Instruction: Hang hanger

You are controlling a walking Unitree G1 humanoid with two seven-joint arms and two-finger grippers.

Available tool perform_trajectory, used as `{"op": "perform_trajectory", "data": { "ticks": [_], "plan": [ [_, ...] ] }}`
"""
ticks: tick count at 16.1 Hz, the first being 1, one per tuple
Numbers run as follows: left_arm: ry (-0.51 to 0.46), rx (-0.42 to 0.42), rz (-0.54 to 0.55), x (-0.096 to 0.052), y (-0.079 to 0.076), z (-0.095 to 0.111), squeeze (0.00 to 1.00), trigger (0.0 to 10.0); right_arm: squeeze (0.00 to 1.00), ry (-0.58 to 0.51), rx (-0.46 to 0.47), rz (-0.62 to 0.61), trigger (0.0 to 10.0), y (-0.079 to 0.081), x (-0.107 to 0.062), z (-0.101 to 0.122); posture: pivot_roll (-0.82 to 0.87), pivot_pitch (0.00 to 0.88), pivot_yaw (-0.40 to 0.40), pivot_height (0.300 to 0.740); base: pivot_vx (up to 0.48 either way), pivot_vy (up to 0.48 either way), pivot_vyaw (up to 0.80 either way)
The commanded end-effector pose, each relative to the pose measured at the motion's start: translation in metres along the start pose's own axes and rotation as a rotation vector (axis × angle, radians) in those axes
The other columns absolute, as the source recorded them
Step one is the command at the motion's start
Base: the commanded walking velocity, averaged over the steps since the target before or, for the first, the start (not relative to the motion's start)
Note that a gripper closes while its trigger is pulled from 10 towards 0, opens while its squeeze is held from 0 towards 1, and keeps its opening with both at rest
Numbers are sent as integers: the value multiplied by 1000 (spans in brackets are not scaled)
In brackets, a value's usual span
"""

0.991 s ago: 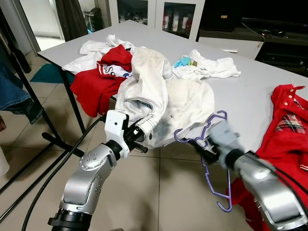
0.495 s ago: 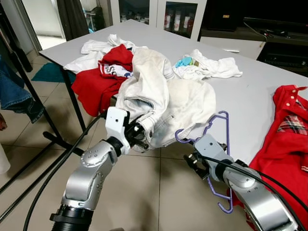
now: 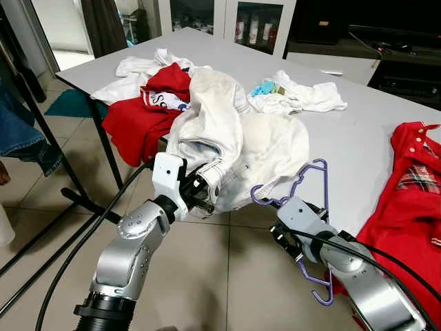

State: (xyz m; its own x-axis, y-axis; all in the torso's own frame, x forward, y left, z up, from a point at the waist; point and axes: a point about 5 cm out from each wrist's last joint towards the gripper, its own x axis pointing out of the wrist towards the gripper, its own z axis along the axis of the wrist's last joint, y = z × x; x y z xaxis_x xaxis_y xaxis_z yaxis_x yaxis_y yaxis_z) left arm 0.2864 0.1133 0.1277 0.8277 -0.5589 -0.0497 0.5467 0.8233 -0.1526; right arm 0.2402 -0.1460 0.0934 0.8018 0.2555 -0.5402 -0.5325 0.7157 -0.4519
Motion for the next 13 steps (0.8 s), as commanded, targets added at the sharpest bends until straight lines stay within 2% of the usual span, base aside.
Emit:
{"op": "perform_trajectory", "data": {
  "ticks": [1,5,10,11,12,13],
  "plan": [
    [-16,17,0,4,-1,5,0,10000,51,17,-22,-13,10000,-2,1,-1,-48,0,-44,740,0,0,0],
    [-16,17,0,3,-1,4,0,10000,55,64,-77,-33,10000,1,7,-6,-44,0,-43,740,0,0,0],
    [-19,16,5,4,-1,4,0,10000,0,119,-100,-76,10000,-2,11,-13,-42,0,-44,740,0,0,0],
    [-19,15,5,4,-1,4,0,10000,0,120,-99,-81,9294,-4,10,-14,-44,0,-43,740,0,0,0],
    [-19,14,5,4,-1,4,0,10000,0,120,-98,-88,7882,-6,10,-13,-45,0,-43,740,0,0,0],
    [-19,15,4,4,-1,4,0,10000,0,120,-98,-94,5647,-7,9,-13,-45,0,-43,740,0,0,0]
  ]
}}
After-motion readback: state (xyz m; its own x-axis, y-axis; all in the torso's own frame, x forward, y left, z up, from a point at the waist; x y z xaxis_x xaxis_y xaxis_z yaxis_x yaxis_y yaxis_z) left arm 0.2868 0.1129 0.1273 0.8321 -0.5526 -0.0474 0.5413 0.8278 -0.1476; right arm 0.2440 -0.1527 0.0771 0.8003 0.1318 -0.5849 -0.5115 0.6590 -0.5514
